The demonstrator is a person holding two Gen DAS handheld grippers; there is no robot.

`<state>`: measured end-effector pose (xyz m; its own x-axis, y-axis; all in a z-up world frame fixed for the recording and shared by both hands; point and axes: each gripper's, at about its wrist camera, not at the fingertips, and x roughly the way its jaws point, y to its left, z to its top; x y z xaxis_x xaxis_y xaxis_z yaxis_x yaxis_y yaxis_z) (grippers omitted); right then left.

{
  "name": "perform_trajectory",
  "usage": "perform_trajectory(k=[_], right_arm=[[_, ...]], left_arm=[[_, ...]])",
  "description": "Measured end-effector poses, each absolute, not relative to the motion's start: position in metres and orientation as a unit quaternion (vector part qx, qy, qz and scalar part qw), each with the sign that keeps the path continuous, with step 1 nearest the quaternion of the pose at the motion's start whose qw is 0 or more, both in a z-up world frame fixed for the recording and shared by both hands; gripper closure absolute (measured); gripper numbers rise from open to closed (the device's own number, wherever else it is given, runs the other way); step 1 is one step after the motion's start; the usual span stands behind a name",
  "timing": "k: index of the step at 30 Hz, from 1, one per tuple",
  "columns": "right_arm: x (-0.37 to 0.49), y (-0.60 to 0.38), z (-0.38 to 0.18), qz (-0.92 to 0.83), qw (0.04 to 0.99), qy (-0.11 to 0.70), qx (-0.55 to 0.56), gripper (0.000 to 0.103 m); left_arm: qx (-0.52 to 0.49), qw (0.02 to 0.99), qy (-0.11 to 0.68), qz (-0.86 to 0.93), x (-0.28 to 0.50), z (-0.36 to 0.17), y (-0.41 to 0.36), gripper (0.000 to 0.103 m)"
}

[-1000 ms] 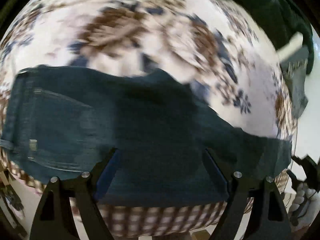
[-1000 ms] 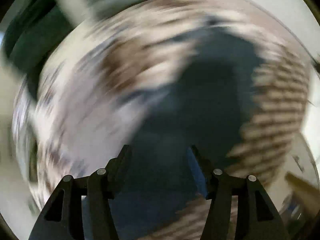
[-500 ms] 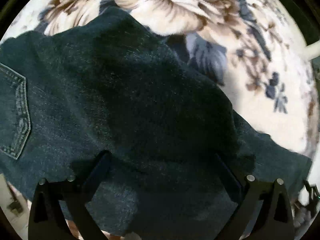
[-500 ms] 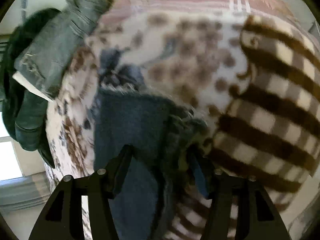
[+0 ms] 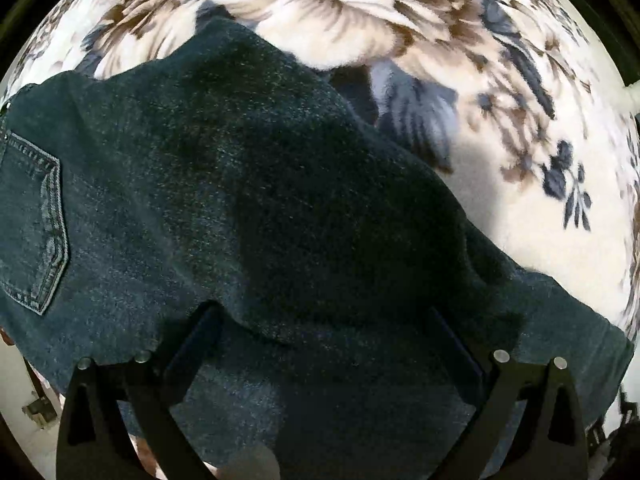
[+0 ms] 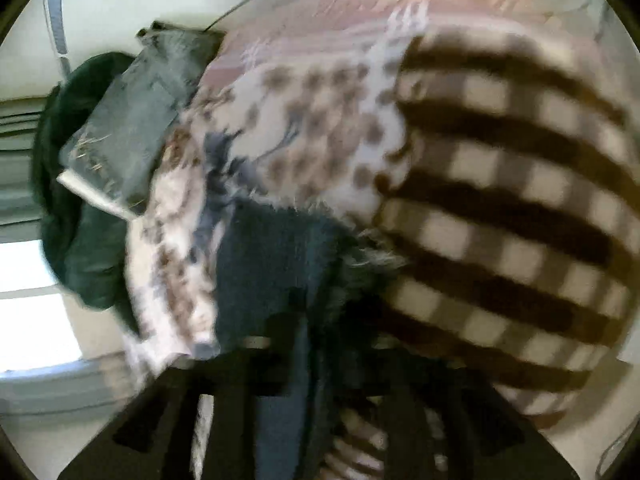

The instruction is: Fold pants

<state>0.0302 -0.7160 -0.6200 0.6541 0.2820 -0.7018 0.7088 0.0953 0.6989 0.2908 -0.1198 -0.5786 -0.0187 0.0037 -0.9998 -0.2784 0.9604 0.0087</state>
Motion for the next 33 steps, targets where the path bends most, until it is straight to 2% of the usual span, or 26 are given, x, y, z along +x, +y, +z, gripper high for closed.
perform_trajectory(k=[1, 4, 5, 6, 7, 8, 13, 19, 26, 29, 33], right_arm=[[0.033, -0.714, -0.626, -0.152, 0.636, 0.369, 0.661, 0.035], [0.050, -0.706, -0.633, -0.140, 0.653, 0.352, 0.656, 0.033], [0.052, -0.704, -0.633, -0.140, 0.657, 0.340, 0.658, 0.036], [0.058, -0.702, -0.634, -0.140, 0.660, 0.335, 0.658, 0.053], [0.065, -0.700, -0.634, -0.148, 0.662, 0.347, 0.647, 0.092], [0.069, -0.698, -0.633, -0.155, 0.666, 0.350, 0.640, 0.094], [0.077, -0.687, -0.600, -0.186, 0.699, 0.359, 0.590, 0.095], [0.094, -0.646, -0.513, -0.158, 0.768, 0.341, 0.519, 0.095], [0.138, -0.501, -0.423, -0.068, 0.847, 0.362, 0.382, 0.095], [0.153, -0.417, -0.424, -0.025, 0.865, 0.395, 0.309, 0.095], [0.172, -0.295, -0.465, 0.035, 0.863, 0.456, 0.213, 0.095]], left_arm=[[-0.097, 0.696, 0.703, 0.105, 0.290, -0.580, -0.119, 0.000], [-0.095, 0.710, 0.689, 0.113, 0.283, -0.580, -0.121, 0.000], [-0.095, 0.715, 0.684, 0.114, 0.280, -0.578, -0.121, 0.000], [-0.094, 0.720, 0.678, 0.115, 0.277, -0.578, -0.121, 0.000], [-0.094, 0.722, 0.676, 0.115, 0.276, -0.577, -0.123, 0.000], [-0.093, 0.724, 0.674, 0.114, 0.274, -0.576, -0.123, 0.000], [-0.103, 0.714, 0.685, 0.099, 0.270, -0.571, -0.119, 0.000], [-0.113, 0.724, 0.676, 0.081, 0.261, -0.537, -0.108, 0.000], [-0.129, 0.758, 0.636, 0.064, 0.224, -0.477, -0.066, 0.000], [-0.144, 0.759, 0.633, 0.054, 0.204, -0.466, -0.032, 0.000], [-0.144, 0.753, 0.640, 0.053, 0.182, -0.464, 0.010, 0.000]])
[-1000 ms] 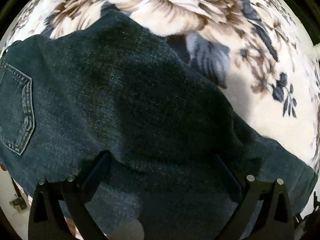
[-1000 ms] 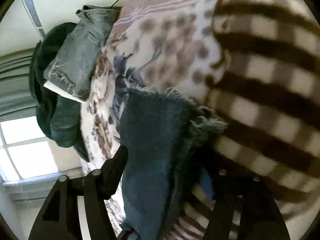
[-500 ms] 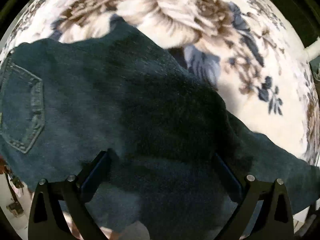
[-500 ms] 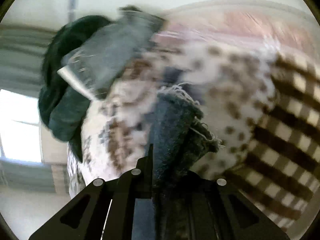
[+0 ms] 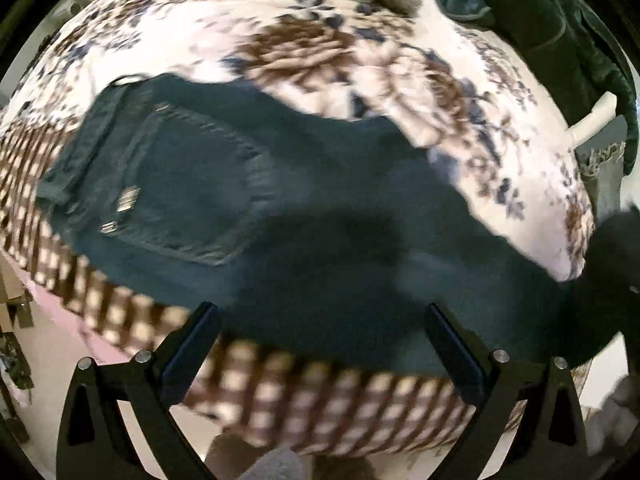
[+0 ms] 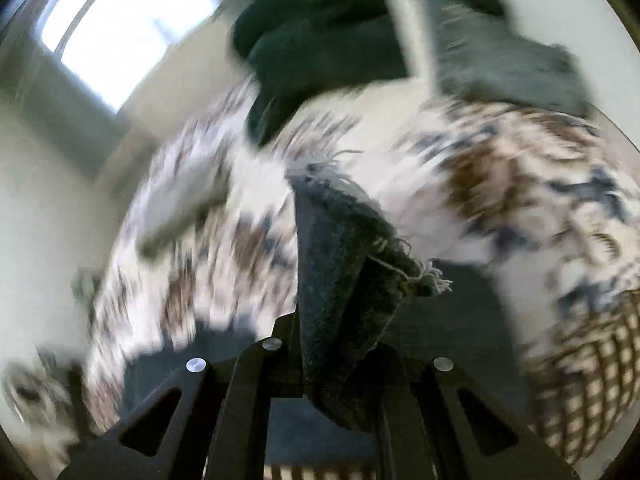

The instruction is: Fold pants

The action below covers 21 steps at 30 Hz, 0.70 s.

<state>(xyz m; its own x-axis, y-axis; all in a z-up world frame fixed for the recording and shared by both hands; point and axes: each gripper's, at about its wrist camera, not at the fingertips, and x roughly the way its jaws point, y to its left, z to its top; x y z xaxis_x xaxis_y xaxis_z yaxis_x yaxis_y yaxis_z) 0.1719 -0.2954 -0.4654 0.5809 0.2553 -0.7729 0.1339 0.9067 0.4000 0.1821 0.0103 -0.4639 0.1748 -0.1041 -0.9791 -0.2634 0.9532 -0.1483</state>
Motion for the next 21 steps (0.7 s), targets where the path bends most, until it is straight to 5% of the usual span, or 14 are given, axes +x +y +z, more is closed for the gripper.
perform_trajectory(k=[5, 9, 13, 21], right_arm=[[0.171, -0.174, -0.548, 0.066, 0.839, 0.533, 0.087, 0.095], [0.161, -0.118, -0.569, 0.045, 0.826, 0.562, 0.017, 0.080], [0.147, -0.129, -0.544, 0.137, 0.798, 0.574, 0.121, 0.036], [0.121, -0.266, -0.513, -0.004, 0.784, 0.570, 0.247, 0.035]], left_arm=[[-0.152, 0.740, 0.652, 0.056, 0.157, -0.473, 0.048, 0.000], [-0.144, 0.740, 0.654, 0.066, 0.142, -0.475, 0.069, 0.000], [-0.133, 0.752, 0.642, 0.070, 0.145, -0.466, 0.072, 0.000], [-0.129, 0.787, 0.603, -0.007, 0.206, -0.440, -0.004, 0.000]])
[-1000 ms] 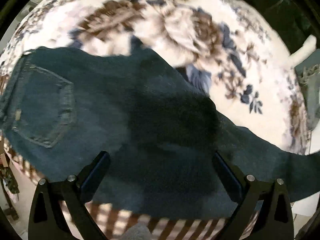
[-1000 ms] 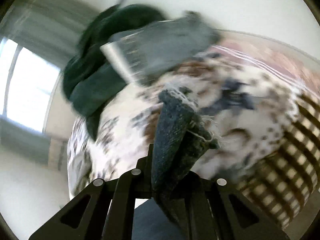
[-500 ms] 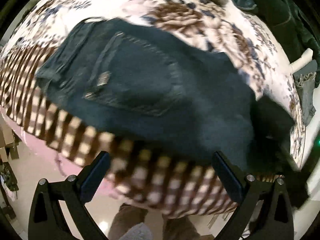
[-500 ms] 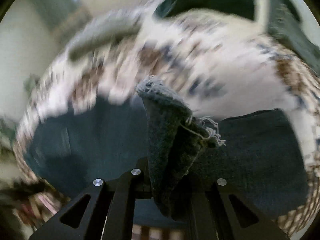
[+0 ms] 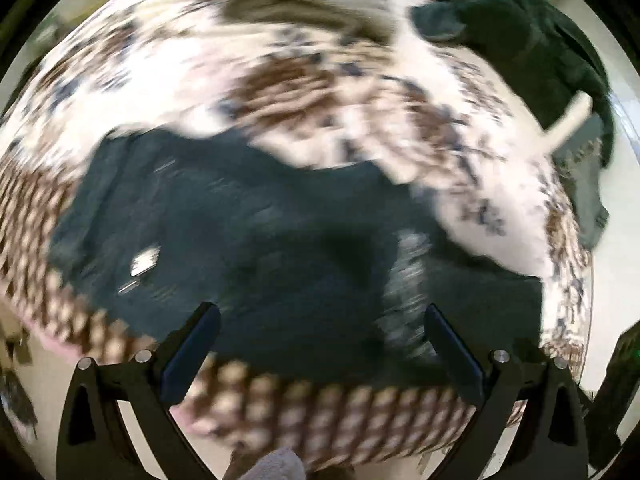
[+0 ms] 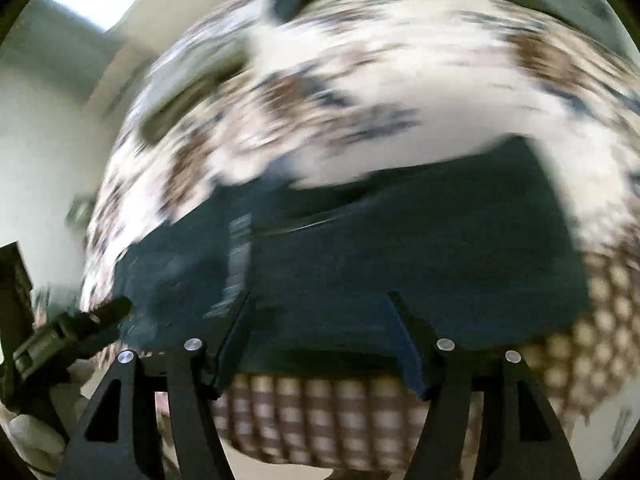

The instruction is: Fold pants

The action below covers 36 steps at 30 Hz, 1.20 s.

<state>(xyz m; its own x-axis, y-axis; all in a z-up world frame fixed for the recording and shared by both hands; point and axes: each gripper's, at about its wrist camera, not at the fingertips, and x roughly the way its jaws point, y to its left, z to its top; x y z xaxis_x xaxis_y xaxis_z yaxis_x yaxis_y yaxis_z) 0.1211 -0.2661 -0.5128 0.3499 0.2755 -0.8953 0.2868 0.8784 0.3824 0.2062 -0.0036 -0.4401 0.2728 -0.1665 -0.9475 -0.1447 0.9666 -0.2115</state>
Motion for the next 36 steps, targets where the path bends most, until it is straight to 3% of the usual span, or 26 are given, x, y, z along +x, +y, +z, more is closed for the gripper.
perform_trajectory(k=[5, 8, 10, 13, 19, 22, 27, 31, 32, 36], right_arm=[[0.129, -0.328, -0.540, -0.059, 0.757, 0.595, 0.266, 0.035], [0.147, -0.337, -0.569, -0.055, 0.728, 0.645, 0.225, 0.045], [0.150, -0.334, -0.579, -0.060, 0.726, 0.663, 0.173, 0.063], [0.149, -0.346, -0.591, -0.066, 0.723, 0.671, 0.150, 0.078], [0.156, -0.350, -0.574, -0.047, 0.721, 0.656, 0.217, 0.070], [0.160, -0.324, -0.567, -0.009, 0.735, 0.650, 0.194, 0.070], [0.154, -0.301, -0.604, -0.019, 0.703, 0.690, 0.171, 0.070], [0.155, -0.297, -0.604, -0.031, 0.698, 0.698, 0.156, 0.070], [0.158, -0.296, -0.602, -0.032, 0.695, 0.702, 0.154, 0.067], [0.165, -0.301, -0.586, -0.028, 0.694, 0.701, 0.162, 0.041]], left_arm=[[-0.038, 0.785, 0.618, -0.027, 0.246, -0.482, -0.073, 0.000], [0.002, 0.754, 0.657, -0.004, 0.246, -0.521, -0.078, 0.000], [-0.020, 0.722, 0.692, 0.007, 0.234, -0.543, -0.065, 0.000], [-0.031, 0.728, 0.685, -0.002, 0.209, -0.545, -0.048, 0.000], [-0.031, 0.736, 0.676, 0.016, 0.199, -0.518, -0.047, 0.000], [-0.045, 0.758, 0.650, 0.004, 0.206, -0.502, -0.060, 0.000], [-0.002, 0.723, 0.691, 0.023, 0.200, -0.550, -0.072, 0.000], [-0.025, 0.734, 0.678, 0.014, 0.195, -0.550, -0.061, 0.000], [-0.033, 0.734, 0.678, 0.015, 0.194, -0.547, -0.059, 0.000], [-0.152, 0.747, 0.647, 0.034, 0.175, -0.505, -0.002, 0.000]])
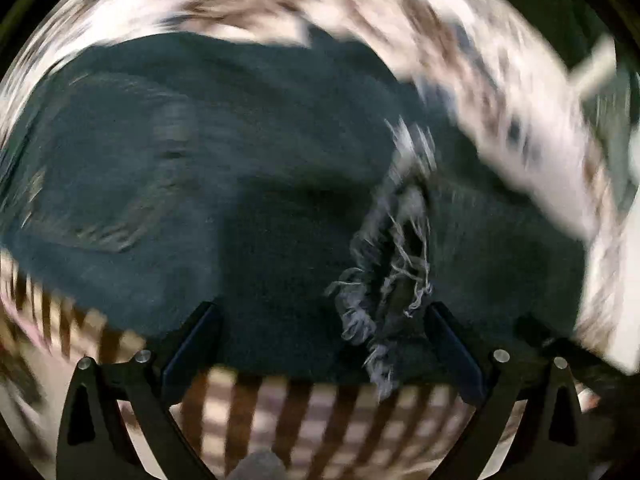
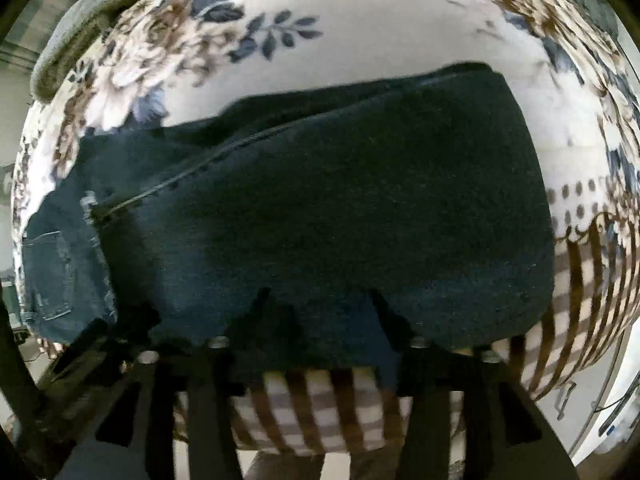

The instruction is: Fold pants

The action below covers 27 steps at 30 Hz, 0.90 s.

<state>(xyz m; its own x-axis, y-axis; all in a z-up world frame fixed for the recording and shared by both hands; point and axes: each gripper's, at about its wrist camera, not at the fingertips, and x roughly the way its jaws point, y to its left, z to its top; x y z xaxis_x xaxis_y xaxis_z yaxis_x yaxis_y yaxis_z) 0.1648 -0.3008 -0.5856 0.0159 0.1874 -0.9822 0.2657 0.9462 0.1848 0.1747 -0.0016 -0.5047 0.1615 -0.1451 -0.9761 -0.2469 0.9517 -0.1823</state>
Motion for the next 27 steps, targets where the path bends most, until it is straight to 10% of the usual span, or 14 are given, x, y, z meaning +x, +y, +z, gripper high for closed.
perform_trajectory(k=[8, 13, 15, 17, 27], right_arm=[[0.151, -0.286, -0.561, -0.040, 0.687, 0.709, 0.156, 0.040], [0.150, -0.265, -0.575, -0.052, 0.674, 0.723, 0.140, 0.040], [0.154, -0.252, -0.585, -0.062, 0.670, 0.728, 0.132, 0.040], [0.158, -0.246, -0.593, -0.071, 0.664, 0.733, 0.127, 0.040], [0.171, -0.219, -0.600, -0.083, 0.663, 0.738, 0.093, 0.040]], left_arm=[[-0.335, 0.721, 0.554, 0.245, 0.096, -0.474, 0.166, 0.000], [-0.440, 0.707, 0.494, 0.252, 0.094, -0.503, 0.233, 0.018], [-0.439, 0.730, 0.460, 0.248, 0.101, -0.500, 0.248, 0.031], [-0.430, 0.750, 0.446, 0.230, 0.111, -0.498, 0.253, 0.088], [-0.366, 0.846, 0.370, 0.115, 0.154, -0.455, 0.236, 0.091]])
